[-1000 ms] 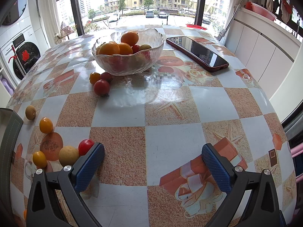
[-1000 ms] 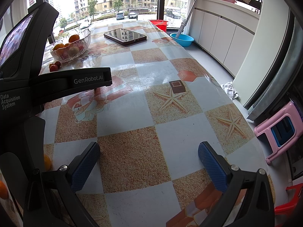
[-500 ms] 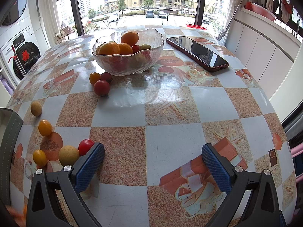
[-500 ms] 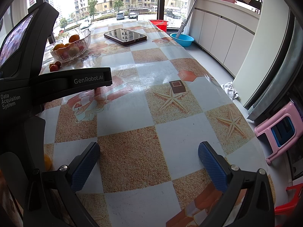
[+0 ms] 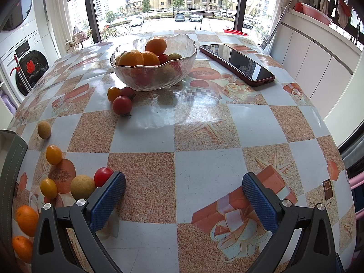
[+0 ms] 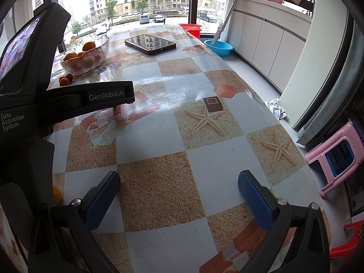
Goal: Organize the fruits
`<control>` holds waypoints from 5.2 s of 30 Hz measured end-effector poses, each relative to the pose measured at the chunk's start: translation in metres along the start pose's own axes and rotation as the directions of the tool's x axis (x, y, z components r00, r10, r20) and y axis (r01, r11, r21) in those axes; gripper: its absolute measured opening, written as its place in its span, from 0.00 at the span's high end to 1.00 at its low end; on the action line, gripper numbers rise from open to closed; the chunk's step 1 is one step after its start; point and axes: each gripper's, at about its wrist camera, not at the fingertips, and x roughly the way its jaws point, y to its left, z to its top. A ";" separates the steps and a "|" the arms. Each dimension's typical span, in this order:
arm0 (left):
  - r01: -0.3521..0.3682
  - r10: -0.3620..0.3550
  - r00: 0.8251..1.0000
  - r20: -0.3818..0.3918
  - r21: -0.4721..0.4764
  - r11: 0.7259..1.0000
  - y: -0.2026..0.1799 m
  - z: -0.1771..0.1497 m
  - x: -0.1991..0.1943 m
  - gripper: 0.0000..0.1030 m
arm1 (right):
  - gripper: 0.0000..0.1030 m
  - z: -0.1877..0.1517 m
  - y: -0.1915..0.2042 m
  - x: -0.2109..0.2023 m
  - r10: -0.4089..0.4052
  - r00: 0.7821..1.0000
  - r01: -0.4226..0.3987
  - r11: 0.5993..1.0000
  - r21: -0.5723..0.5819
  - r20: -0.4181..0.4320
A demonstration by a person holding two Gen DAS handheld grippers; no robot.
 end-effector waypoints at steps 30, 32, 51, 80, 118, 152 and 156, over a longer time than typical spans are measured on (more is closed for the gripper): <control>0.000 0.000 1.000 0.000 0.000 1.000 0.000 0.000 0.000 0.00 | 0.00 0.000 0.000 0.000 0.000 1.000 0.000 1.000 0.000 0.000; 0.000 0.000 1.000 0.000 0.000 1.000 0.000 0.000 0.000 0.00 | 0.00 0.000 0.000 0.000 0.000 1.000 0.000 1.000 0.000 0.000; 0.000 0.000 1.000 0.000 0.000 1.000 0.000 0.000 0.000 0.00 | 0.00 0.000 0.000 0.000 0.000 1.000 0.000 1.000 0.000 0.000; 0.000 0.000 1.000 0.000 0.000 1.000 0.000 0.000 0.000 0.00 | 0.00 0.000 0.000 0.000 0.000 1.000 0.000 1.000 0.000 0.000; 0.002 -0.002 1.000 -0.010 0.013 1.000 -0.001 0.002 0.001 0.00 | 0.00 -0.005 -0.009 -0.008 0.045 0.999 -0.044 0.997 -0.056 -0.001; -0.009 0.007 0.998 -0.063 -0.030 1.000 0.159 -0.100 -0.075 0.02 | 0.30 0.017 0.104 0.002 0.237 0.969 -0.247 0.927 -0.281 -0.069; -0.018 0.016 1.000 -0.027 -0.054 0.998 0.165 -0.101 -0.085 0.43 | 0.77 0.019 0.097 -0.005 0.279 0.958 -0.288 0.927 -0.242 -0.071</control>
